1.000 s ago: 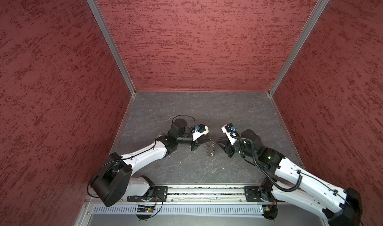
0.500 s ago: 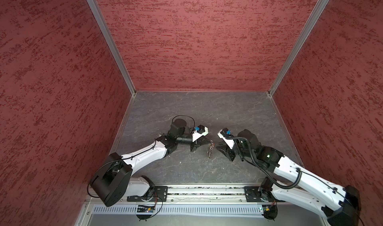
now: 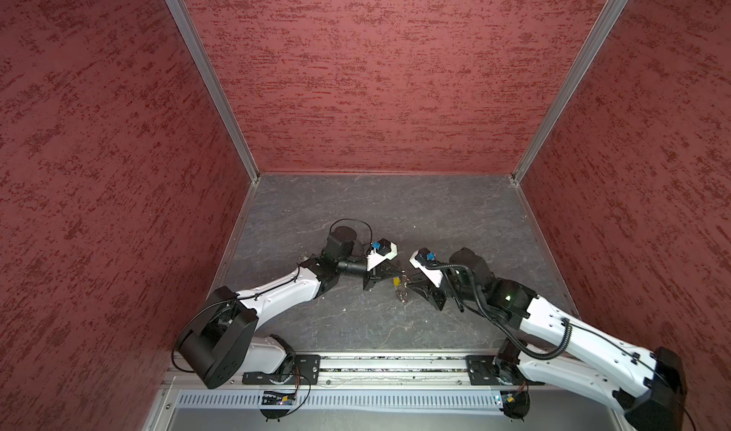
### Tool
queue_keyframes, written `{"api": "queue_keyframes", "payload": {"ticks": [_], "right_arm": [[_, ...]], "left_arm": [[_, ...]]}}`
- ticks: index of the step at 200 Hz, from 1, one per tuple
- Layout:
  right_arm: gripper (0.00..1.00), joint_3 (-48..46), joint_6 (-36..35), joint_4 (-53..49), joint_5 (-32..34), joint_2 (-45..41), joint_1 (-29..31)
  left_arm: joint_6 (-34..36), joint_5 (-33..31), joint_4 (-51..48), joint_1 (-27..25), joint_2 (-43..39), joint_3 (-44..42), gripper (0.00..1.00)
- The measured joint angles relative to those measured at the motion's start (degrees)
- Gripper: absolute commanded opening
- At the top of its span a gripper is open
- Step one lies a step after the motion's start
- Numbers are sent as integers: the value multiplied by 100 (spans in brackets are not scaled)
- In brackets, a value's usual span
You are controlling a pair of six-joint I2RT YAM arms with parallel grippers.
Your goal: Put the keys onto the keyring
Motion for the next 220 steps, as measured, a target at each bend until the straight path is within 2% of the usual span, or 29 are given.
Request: {"api": "queue_keyframes", "payload": {"ticks": [43,64,93,156,220], "right_arm": [[28,0,-94,4,48,81,66],[24,7,-127,-2,195,85,83],[23,208,-144,-76,426,157,96],[26,280,-208,-140,741,197,122],[31,332,-348,-402,621,109,144]], "left_arm": [[-22,37,0,0,0,0,0],[-22,55,0,0,0,0,0],[-22,61,0,13,0,0,0],[-22,103,-2,13,0,0,0],[-22,116,-13,13,0,0,0]]}}
